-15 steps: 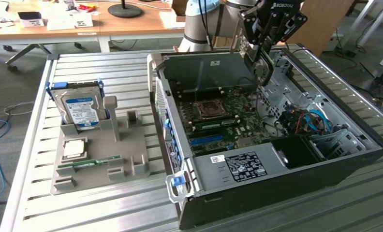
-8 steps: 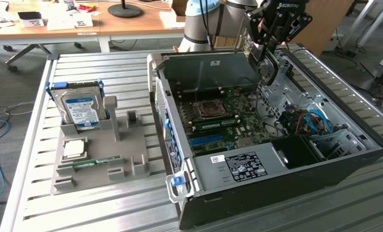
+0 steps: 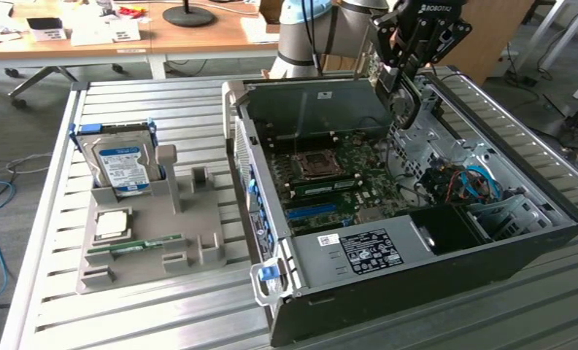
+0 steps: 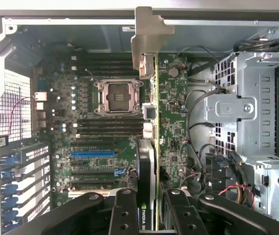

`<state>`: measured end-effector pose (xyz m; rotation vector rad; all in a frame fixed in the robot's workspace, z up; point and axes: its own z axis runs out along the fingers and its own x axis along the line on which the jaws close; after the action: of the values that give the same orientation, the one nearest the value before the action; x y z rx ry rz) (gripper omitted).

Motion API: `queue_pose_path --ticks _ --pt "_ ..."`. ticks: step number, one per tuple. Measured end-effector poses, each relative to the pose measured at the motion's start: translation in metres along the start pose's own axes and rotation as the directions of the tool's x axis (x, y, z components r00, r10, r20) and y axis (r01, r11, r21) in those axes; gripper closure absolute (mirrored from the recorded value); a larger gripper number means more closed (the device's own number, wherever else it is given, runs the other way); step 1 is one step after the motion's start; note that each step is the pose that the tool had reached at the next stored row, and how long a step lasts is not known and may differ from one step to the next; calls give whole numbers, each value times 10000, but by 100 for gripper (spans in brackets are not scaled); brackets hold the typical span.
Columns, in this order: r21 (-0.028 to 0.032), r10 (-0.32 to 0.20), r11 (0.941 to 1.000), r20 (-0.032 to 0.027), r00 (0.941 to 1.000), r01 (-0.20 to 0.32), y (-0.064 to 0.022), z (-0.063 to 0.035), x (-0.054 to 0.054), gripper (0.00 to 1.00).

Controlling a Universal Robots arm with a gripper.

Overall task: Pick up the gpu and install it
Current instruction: 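Pick up the gpu and move the gpu toward the slot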

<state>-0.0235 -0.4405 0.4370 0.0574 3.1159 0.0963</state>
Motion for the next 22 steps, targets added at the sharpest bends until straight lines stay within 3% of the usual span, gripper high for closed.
queue_pose_path --ticks 22 --pt "0 1 10000 0 10000 -1 3 2 -85 73"
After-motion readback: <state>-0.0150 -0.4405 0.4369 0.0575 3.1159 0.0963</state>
